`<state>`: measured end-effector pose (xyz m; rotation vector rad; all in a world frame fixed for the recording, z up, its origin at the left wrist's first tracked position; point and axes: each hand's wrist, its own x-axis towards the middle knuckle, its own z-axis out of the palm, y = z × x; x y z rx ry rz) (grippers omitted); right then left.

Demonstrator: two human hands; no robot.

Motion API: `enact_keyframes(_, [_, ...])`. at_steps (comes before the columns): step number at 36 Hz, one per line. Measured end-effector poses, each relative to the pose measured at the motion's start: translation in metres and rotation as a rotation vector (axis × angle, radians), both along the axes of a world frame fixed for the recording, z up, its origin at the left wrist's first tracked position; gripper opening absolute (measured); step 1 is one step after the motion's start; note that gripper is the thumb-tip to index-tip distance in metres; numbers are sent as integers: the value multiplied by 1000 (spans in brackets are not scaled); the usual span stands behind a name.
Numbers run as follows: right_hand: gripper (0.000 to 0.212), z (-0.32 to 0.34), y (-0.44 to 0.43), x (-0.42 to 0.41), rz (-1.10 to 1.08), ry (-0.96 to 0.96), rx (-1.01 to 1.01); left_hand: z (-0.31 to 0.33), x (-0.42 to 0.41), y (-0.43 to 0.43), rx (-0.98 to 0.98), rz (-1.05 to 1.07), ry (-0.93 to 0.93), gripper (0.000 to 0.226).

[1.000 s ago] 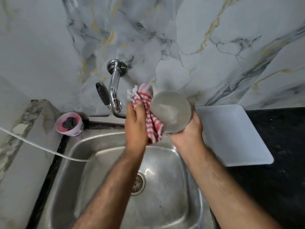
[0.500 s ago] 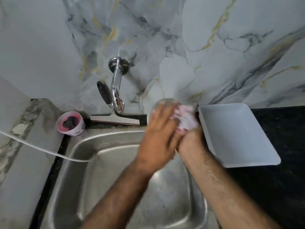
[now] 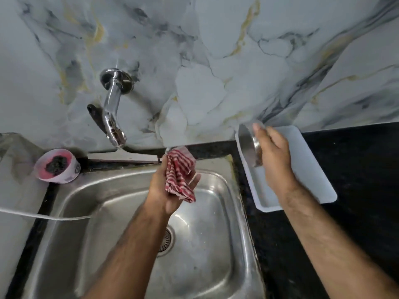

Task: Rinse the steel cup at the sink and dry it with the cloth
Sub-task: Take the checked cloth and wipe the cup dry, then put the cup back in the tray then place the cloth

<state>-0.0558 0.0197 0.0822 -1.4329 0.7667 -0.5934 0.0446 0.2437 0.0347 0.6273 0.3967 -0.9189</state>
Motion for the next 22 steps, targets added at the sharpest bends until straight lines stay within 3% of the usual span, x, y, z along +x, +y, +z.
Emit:
enact_keyframes(5, [37,-43,-75,-17,289,331,-713,-23,-17,-14,240,-62,-51,37])
enact_keyframes(7, [40,-59,-92,-24,362,441,-892,-29,-22,-21,349,-37,-73,32])
enact_keyframes(17, [31,-126,-124,-27,539,706,-1113,-43,-23,-56,477,67,-338,27])
enact_keyframes(22, [33,-140,-133,-20,574,746,-1089,-43,-26,-68,520,24,-415,27])
